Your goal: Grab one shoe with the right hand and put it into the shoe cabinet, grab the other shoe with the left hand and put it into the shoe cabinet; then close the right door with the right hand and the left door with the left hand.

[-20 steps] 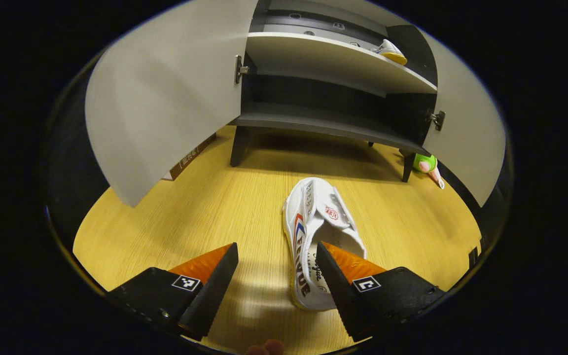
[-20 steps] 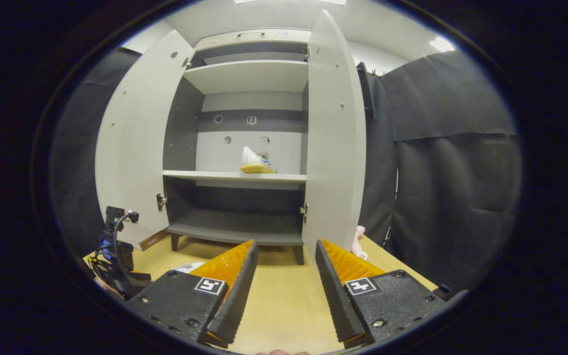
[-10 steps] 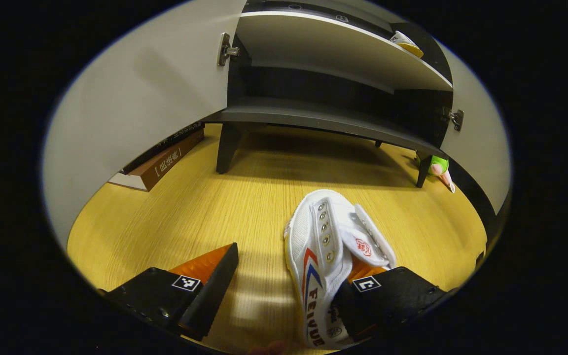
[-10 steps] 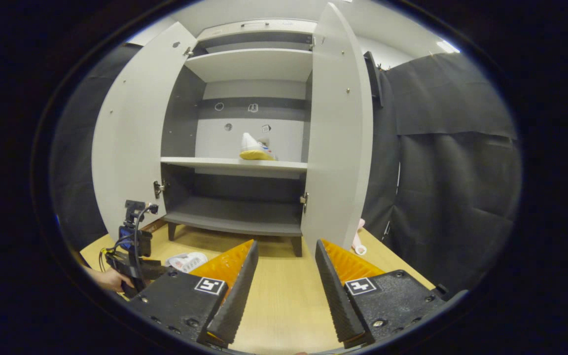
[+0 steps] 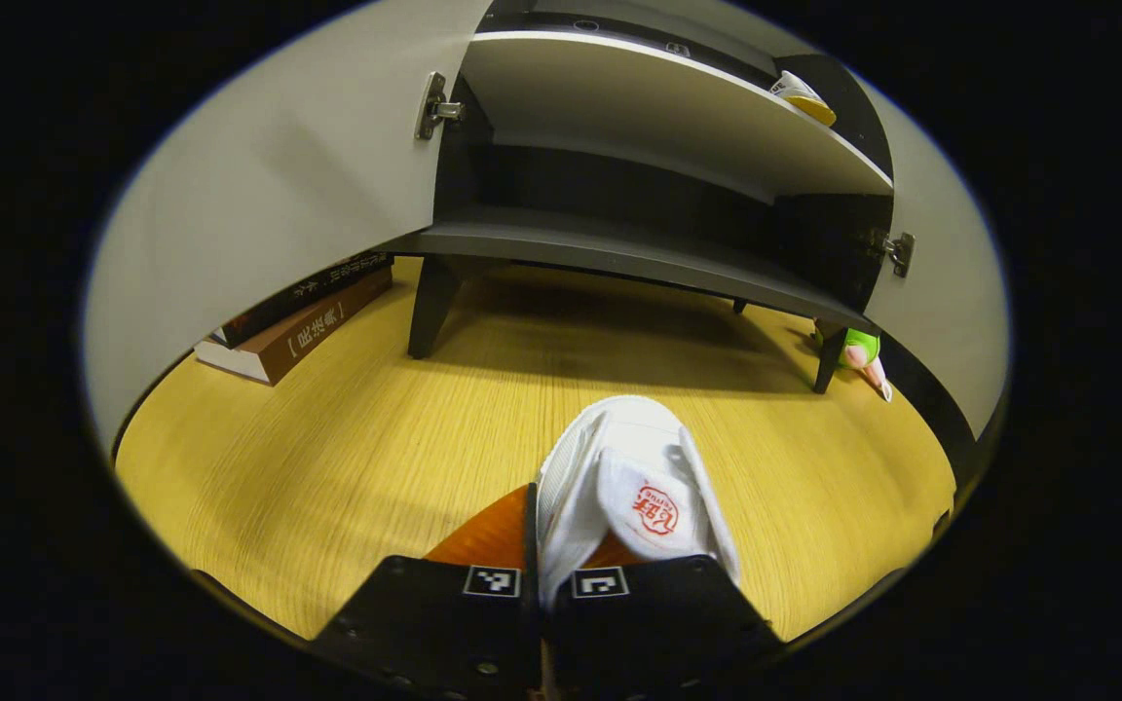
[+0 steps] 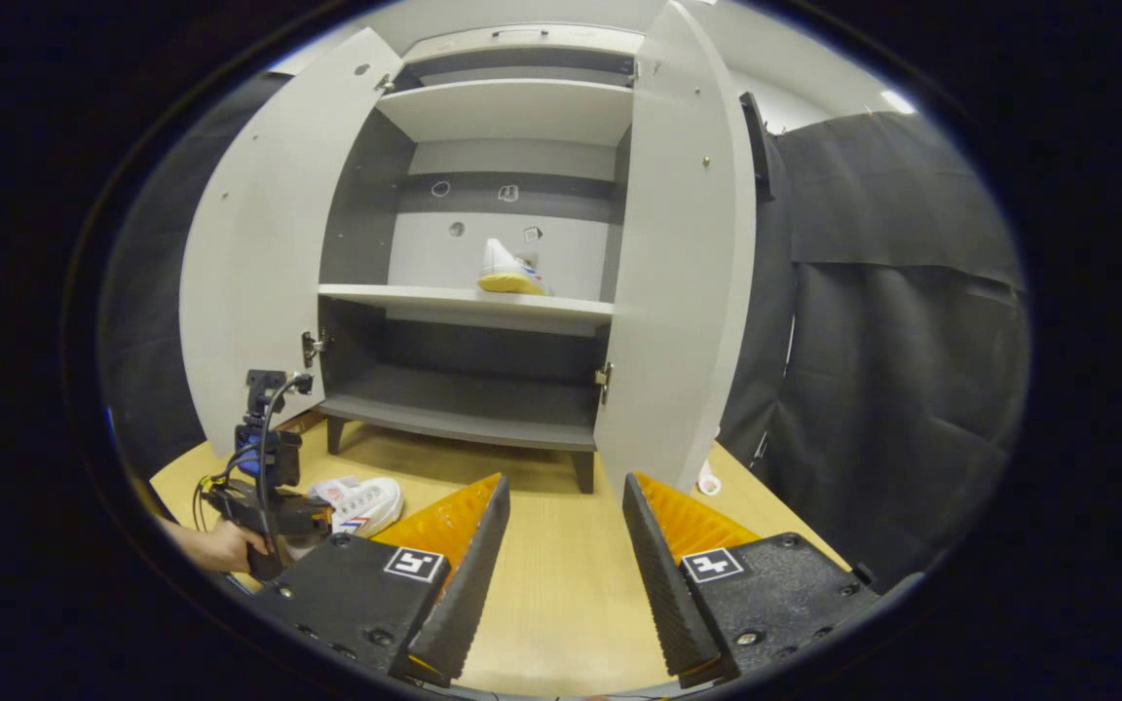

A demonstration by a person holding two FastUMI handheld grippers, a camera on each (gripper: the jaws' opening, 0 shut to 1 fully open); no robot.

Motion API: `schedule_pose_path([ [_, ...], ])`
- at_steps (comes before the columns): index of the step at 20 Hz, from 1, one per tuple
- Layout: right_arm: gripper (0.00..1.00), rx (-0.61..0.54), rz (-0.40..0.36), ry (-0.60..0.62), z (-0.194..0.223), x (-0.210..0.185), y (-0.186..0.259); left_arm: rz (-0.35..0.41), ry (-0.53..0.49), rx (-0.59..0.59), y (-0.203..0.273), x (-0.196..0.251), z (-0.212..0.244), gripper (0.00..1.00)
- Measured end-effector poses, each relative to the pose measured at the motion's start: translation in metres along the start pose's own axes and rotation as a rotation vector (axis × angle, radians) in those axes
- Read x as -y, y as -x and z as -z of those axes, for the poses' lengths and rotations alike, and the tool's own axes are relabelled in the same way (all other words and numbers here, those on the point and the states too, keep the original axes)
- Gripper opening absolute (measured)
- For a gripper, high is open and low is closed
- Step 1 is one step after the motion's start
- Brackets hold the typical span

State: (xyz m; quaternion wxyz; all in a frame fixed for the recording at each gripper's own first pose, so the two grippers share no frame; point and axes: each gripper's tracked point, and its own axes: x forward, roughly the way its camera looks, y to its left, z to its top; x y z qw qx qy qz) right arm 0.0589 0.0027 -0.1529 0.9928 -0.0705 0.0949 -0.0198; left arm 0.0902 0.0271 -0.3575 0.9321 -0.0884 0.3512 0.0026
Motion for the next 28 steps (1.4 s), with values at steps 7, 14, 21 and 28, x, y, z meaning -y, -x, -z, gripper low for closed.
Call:
schedule_pose_path([
  [7,0.75,-0.005,-0.041,-0.018,0.003,-0.014,-0.002,0.045,0.043,0.306,0.125,0.037,-0.157,0.02],
  [14,0.75,0.050,-0.091,-0.027,-0.013,-0.026,0.007,0.031,0.031,0.435,0.151,0.072,-0.345,0.02],
  [21,0.74,0.056,-0.078,-0.107,-0.020,-0.016,0.016,-0.030,0.000,0.228,0.038,0.092,-0.450,0.02],
  [28,0.74,0.047,-0.064,-0.059,-0.017,-0.013,0.016,-0.116,0.031,0.031,-0.039,0.086,-0.447,0.01],
])
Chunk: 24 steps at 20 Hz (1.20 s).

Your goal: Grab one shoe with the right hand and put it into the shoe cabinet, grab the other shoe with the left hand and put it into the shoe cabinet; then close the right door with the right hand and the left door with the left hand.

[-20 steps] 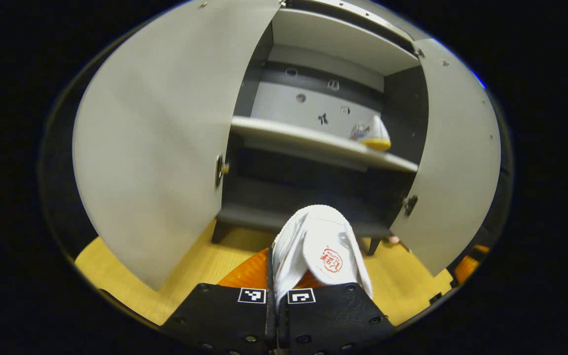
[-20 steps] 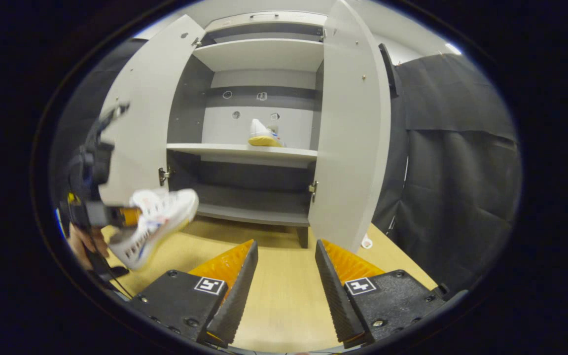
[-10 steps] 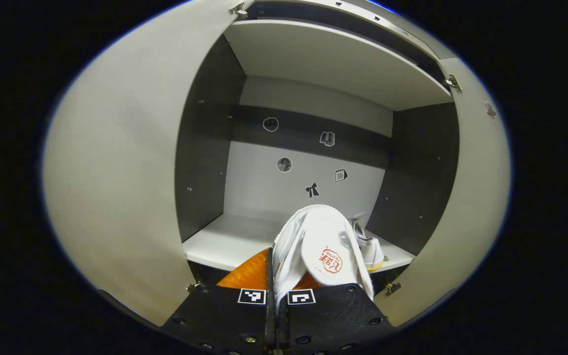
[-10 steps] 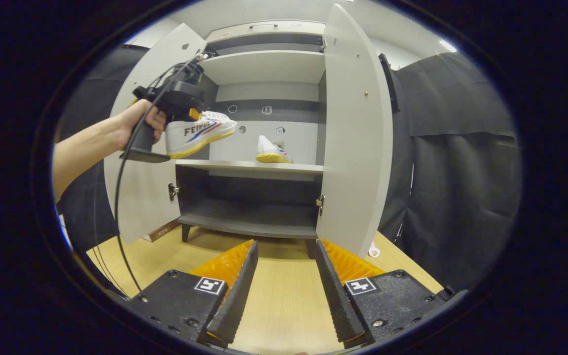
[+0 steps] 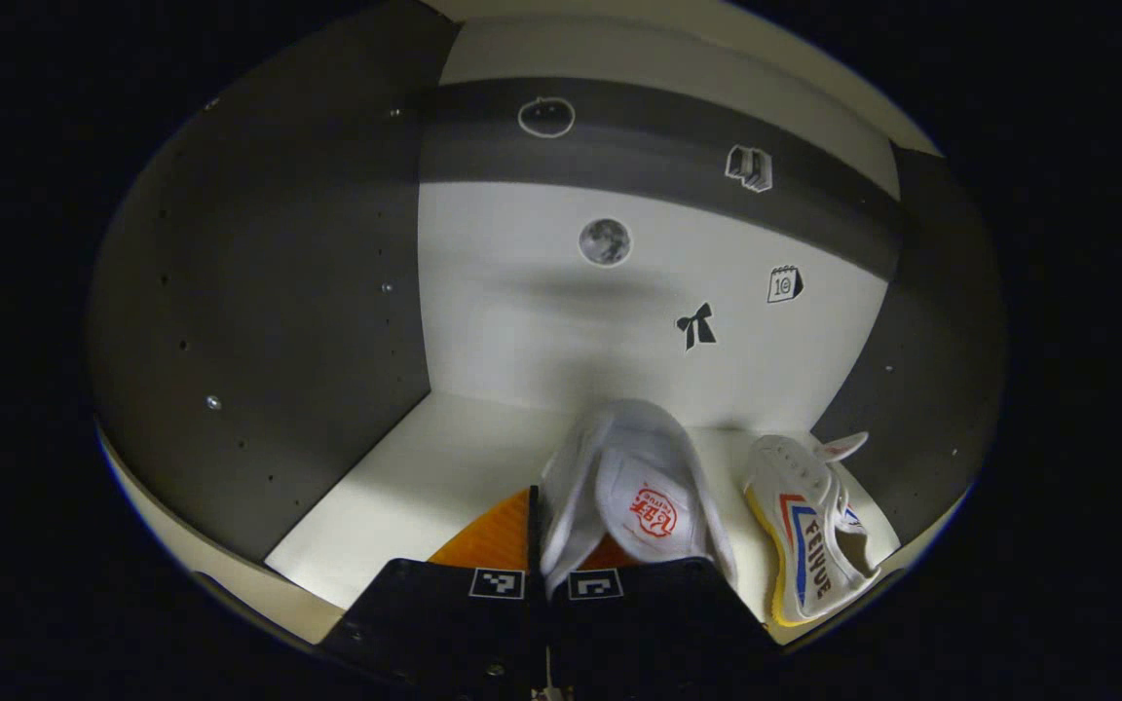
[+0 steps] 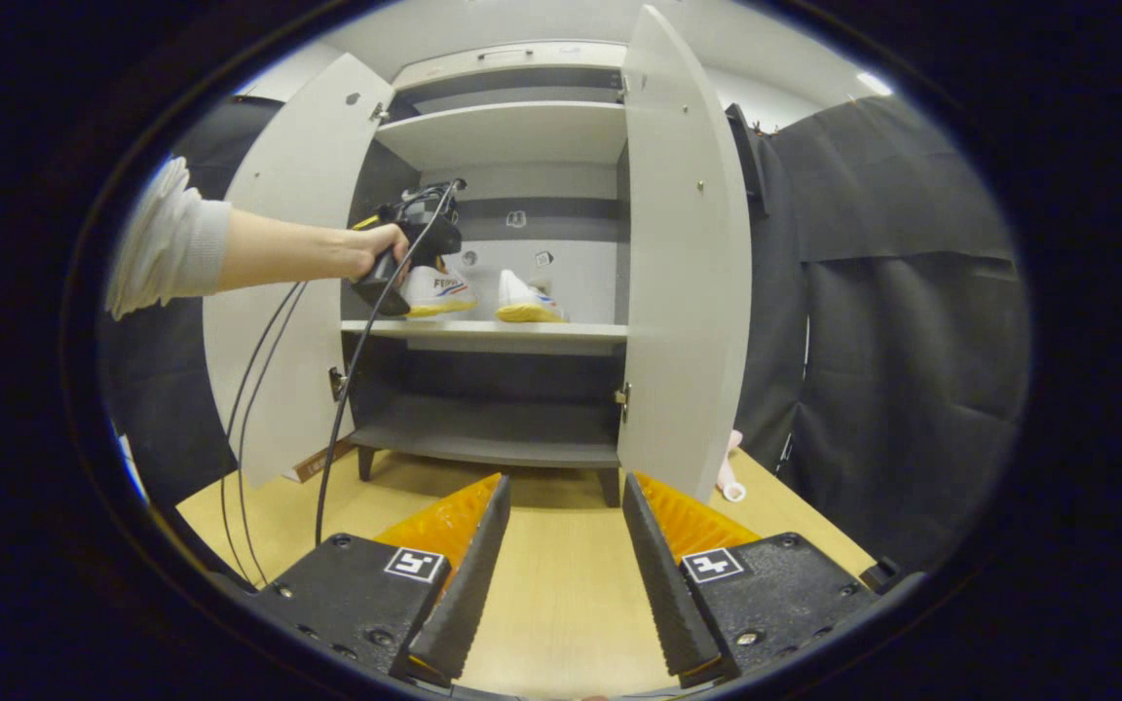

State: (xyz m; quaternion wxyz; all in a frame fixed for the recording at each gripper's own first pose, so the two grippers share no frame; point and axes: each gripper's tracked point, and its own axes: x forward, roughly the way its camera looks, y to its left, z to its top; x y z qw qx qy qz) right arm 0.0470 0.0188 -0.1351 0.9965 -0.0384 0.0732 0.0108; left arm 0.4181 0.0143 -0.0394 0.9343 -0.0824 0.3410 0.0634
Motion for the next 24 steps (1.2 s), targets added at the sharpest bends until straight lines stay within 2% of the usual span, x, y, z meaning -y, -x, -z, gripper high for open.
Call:
schedule_pose_path([
  [5,0.74,-0.029,-0.015,-0.007,0.008,-0.002,-0.007,0.000,0.022,-0.093,-0.011,0.002,0.008,0.02],
  [6,0.74,-0.030,-0.016,-0.009,0.008,-0.003,-0.006,0.016,0.030,-0.106,-0.012,0.005,0.010,0.06],
  [7,0.75,-0.030,-0.016,-0.011,0.007,-0.003,-0.008,0.042,0.036,-0.110,-0.010,0.009,0.010,0.11],
  [8,0.75,-0.028,-0.015,-0.010,0.007,-0.003,-0.008,0.052,0.045,-0.108,-0.007,0.011,0.007,0.27],
  [9,0.75,-0.030,-0.014,-0.008,0.008,-0.002,-0.008,0.055,0.052,-0.115,-0.003,0.010,0.008,0.35],
  [10,0.75,-0.032,-0.016,-0.008,0.008,-0.002,-0.009,0.059,0.056,-0.127,0.002,0.010,0.009,0.39],
  [11,0.75,-0.032,-0.018,-0.010,0.008,-0.002,-0.010,0.067,0.056,-0.131,0.010,0.009,0.008,0.53],
  [12,0.75,-0.032,-0.022,-0.012,0.008,-0.003,-0.009,0.087,0.052,-0.115,0.018,0.010,0.003,0.53],
  [14,0.75,-0.031,-0.028,-0.012,0.008,-0.004,-0.010,0.143,0.049,-0.064,0.046,0.017,-0.006,0.53],
  [15,0.75,-0.031,-0.031,-0.010,0.008,-0.005,-0.010,0.162,0.035,-0.017,0.060,0.017,-0.015,0.39],
  [16,0.75,-0.029,-0.034,-0.006,0.007,-0.006,-0.011,0.176,0.017,0.044,0.078,0.017,-0.023,0.42],
  [19,0.75,-0.016,-0.033,0.003,0.003,-0.008,-0.010,0.248,-0.020,0.225,0.144,0.020,-0.039,0.42],
  [20,0.77,-0.011,-0.034,0.007,0.001,-0.009,-0.010,0.259,-0.044,0.275,0.162,0.021,-0.038,0.32],
  [21,0.78,-0.005,-0.036,0.009,-0.001,-0.010,-0.011,0.265,-0.059,0.326,0.183,0.017,-0.036,0.53],
  [22,0.79,0.001,-0.038,0.012,-0.002,-0.011,-0.010,0.266,-0.068,0.368,0.203,0.014,-0.031,0.60],
  [24,0.81,0.019,-0.041,0.012,-0.009,-0.012,-0.007,0.253,-0.074,0.442,0.236,0.004,-0.018,0.59],
])
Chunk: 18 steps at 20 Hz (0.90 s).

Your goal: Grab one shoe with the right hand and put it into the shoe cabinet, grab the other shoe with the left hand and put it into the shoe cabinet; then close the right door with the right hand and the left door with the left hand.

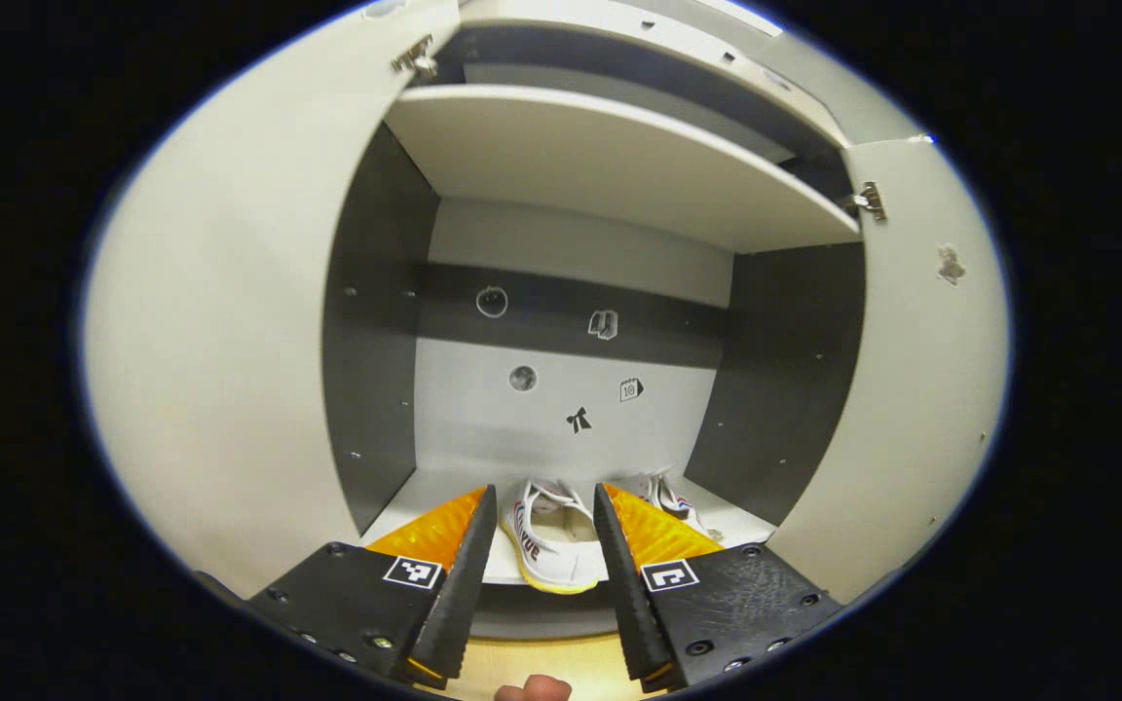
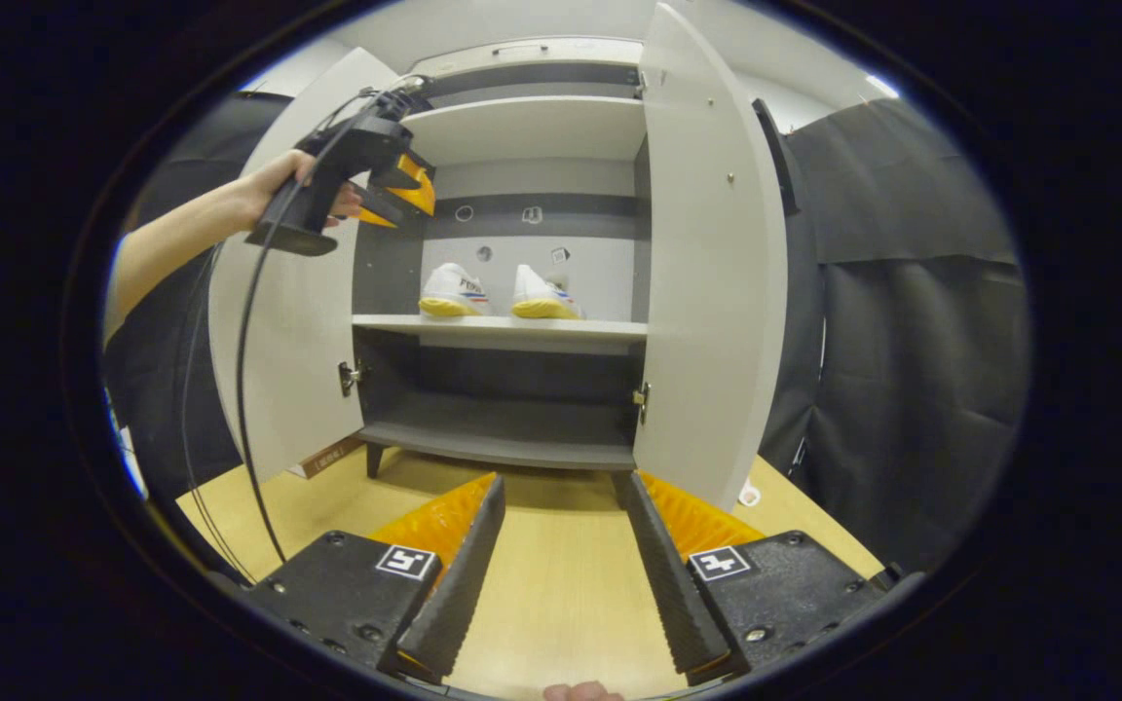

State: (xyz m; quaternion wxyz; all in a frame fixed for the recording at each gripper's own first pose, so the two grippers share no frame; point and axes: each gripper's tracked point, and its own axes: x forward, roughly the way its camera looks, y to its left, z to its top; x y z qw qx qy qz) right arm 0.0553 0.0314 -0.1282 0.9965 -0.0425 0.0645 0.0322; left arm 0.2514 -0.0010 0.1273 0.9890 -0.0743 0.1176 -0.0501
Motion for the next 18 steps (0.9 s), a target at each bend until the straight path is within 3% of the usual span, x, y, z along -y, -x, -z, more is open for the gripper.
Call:
schedule_pose_path([
  [2,0.82,0.017,-0.004,0.006,-0.007,0.000,0.004,-0.013,-0.010,0.040,0.035,-0.002,0.006,0.51],
  [3,0.83,0.025,-0.010,0.010,-0.009,-0.002,0.006,-0.024,-0.004,0.059,0.051,-0.004,0.013,0.69],
  [4,0.83,0.030,-0.013,0.017,-0.011,-0.003,0.008,-0.030,0.006,0.075,0.064,-0.003,0.020,0.73],
  [10,0.84,0.097,-0.048,0.024,-0.023,-0.010,0.021,-0.174,-0.011,0.107,0.142,-0.028,0.098,0.76],
  [14,0.90,0.086,-0.031,0.031,-0.021,-0.010,0.021,-0.190,-0.010,0.110,0.173,-0.021,0.143,0.77],
  [15,0.91,0.083,-0.033,0.033,-0.020,-0.011,0.021,-0.192,0.003,0.103,0.178,-0.019,0.156,0.92],
  [16,0.92,0.083,-0.041,0.036,-0.019,-0.013,0.021,-0.194,0.002,0.092,0.184,-0.016,0.170,0.78],
  [18,0.96,0.088,-0.084,0.029,-0.019,-0.022,0.023,-0.195,-0.023,0.083,0.192,-0.012,0.190,0.80],
])
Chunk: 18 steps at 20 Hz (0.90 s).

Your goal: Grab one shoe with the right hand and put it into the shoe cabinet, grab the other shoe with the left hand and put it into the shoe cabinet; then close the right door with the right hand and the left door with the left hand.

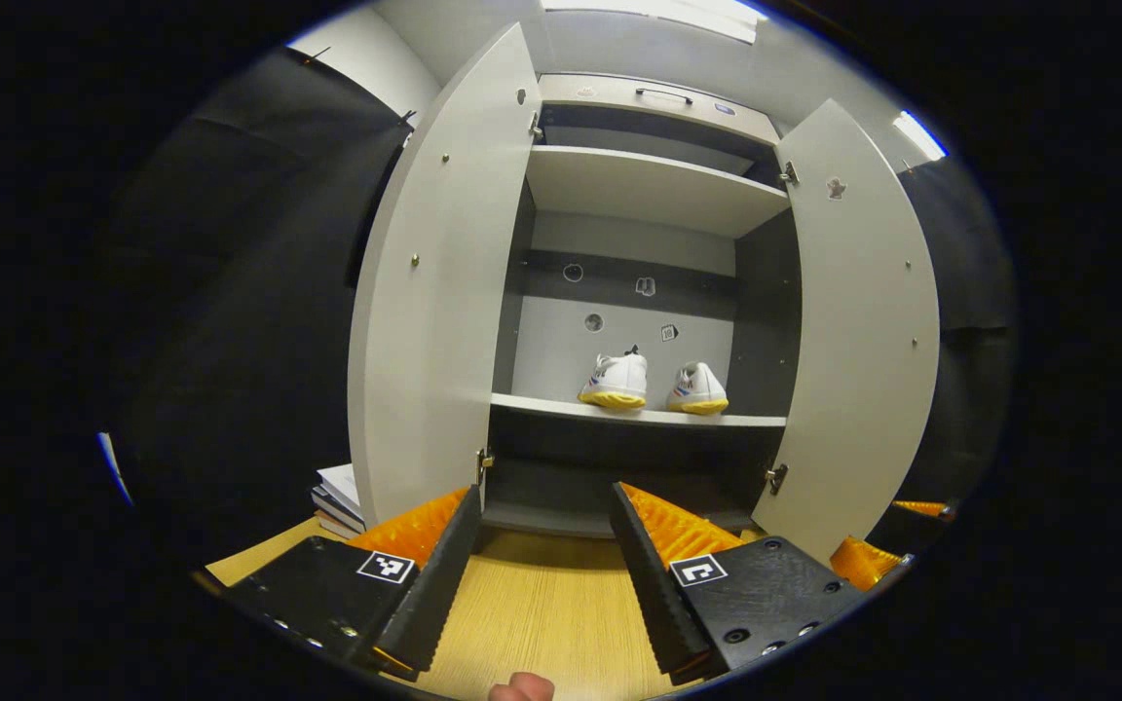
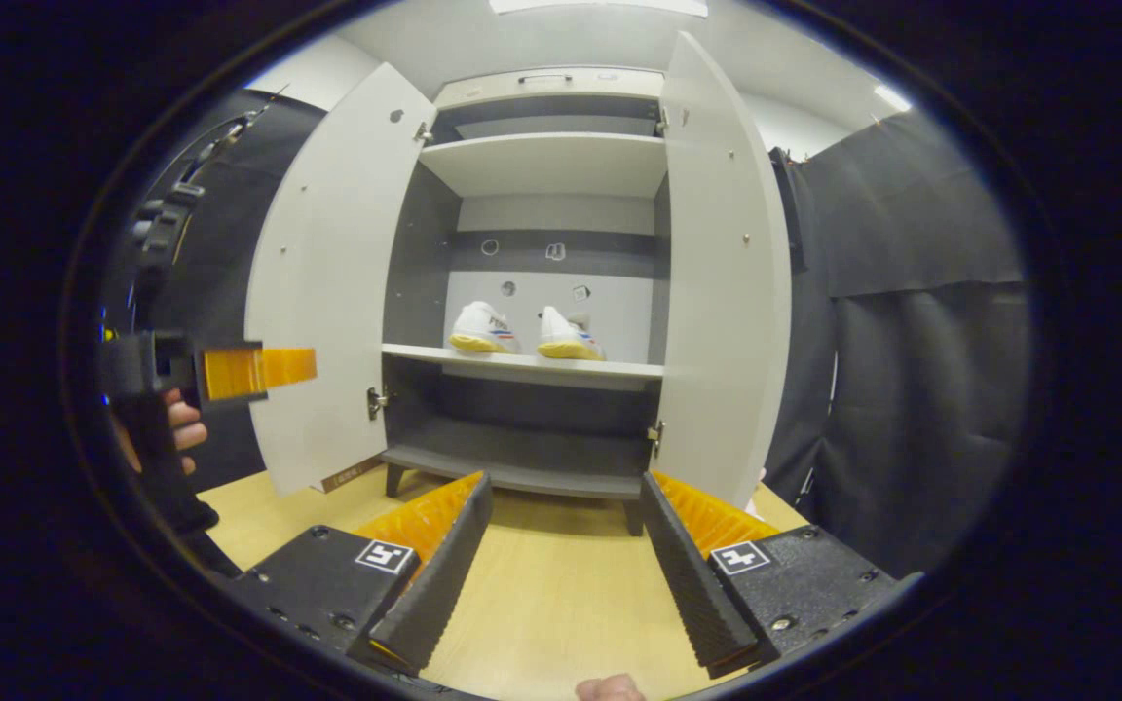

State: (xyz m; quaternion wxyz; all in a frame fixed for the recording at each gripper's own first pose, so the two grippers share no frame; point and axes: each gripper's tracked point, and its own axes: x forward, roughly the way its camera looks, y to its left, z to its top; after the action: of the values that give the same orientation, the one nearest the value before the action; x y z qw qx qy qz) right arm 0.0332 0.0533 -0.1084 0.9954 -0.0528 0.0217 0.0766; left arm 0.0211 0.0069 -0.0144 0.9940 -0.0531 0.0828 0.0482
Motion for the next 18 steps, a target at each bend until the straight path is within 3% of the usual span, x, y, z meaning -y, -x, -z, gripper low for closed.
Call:
schedule_pose_path([
  [6,0.96,-0.016,0.020,-0.019,-0.003,0.007,0.001,0.006,-0.143,-0.055,0.025,0.006,0.047,0.81],
  [10,0.96,0.014,0.044,-0.041,-0.034,0.027,0.015,0.052,-0.136,-0.025,0.026,0.021,0.043,0.81],
  [13,0.98,0.053,0.101,-0.053,-0.071,0.073,0.032,0.072,-0.123,-0.015,0.025,0.029,0.039,0.81],
  [18,1.00,0.161,0.295,-0.064,-0.156,0.180,0.049,0.093,-0.109,-0.021,0.023,0.034,0.040,0.81],
])
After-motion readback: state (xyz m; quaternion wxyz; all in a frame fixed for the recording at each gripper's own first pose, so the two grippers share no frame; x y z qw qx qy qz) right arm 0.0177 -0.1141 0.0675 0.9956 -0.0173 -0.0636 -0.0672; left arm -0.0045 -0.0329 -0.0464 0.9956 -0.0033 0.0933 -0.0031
